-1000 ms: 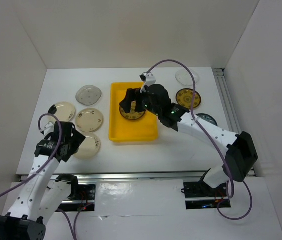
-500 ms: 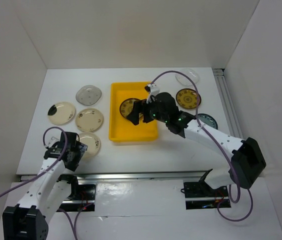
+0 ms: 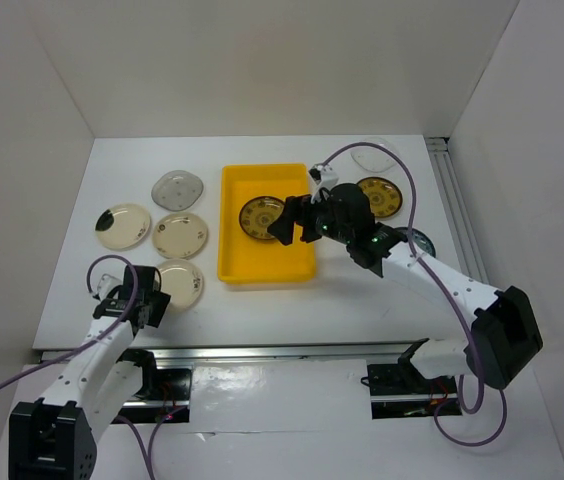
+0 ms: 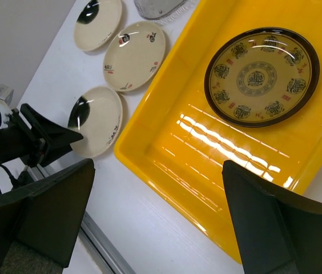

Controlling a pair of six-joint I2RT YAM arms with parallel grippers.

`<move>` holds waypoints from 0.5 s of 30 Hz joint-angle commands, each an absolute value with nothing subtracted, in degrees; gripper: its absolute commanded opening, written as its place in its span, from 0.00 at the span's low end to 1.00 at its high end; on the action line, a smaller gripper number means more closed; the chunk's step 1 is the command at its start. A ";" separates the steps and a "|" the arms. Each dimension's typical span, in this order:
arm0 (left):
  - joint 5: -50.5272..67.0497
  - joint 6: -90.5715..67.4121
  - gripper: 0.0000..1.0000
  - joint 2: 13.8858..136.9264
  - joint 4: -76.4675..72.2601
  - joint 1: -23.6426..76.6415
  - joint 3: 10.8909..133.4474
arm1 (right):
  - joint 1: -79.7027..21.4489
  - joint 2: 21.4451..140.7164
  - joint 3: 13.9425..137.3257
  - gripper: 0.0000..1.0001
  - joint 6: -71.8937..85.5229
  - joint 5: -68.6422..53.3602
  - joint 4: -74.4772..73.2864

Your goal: Place the plates into the plastic bin on the countertop

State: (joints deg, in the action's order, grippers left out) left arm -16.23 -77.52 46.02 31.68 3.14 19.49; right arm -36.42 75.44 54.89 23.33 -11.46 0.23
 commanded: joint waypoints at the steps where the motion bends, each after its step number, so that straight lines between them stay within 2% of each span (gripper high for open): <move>1: -16.52 -78.40 0.46 47.46 32.70 2.81 16.96 | -35.68 71.99 54.49 1.00 24.17 -12.22 3.08; 3: -16.52 -78.93 0.45 47.46 33.22 2.81 16.96 | -35.07 71.37 54.49 1.00 24.70 -12.22 3.08; 5: -16.52 -79.45 0.39 47.98 33.75 2.81 16.96 | -34.46 71.37 54.49 1.00 25.22 -12.22 3.08; 6: -16.52 -79.45 0.32 47.99 34.36 2.81 16.96 | -34.45 70.76 53.97 1.00 25.22 -12.22 3.08; 8: -16.52 -79.45 0.27 47.99 34.37 2.81 16.96 | -33.93 70.14 53.96 1.00 25.83 -12.22 3.08; 9: -16.52 -79.98 0.17 47.99 34.97 2.81 16.44 | -33.93 69.61 53.96 1.00 25.84 -12.22 3.08; 10: -16.52 -79.98 0.11 48.51 34.98 2.81 16.44 | -33.93 69.61 53.96 1.00 25.84 -12.22 3.08; 13: -15.91 -80.51 0.00 48.52 34.98 2.81 15.83 | -33.31 68.39 53.96 1.00 25.84 -12.22 3.08; 15: -15.29 -80.51 0.00 46.94 36.03 2.81 15.82 | -32.78 68.38 53.96 1.00 25.84 -12.22 2.37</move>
State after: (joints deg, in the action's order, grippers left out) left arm -15.33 -81.49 46.68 28.42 3.03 18.33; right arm -33.50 70.35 53.93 25.67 -11.64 0.30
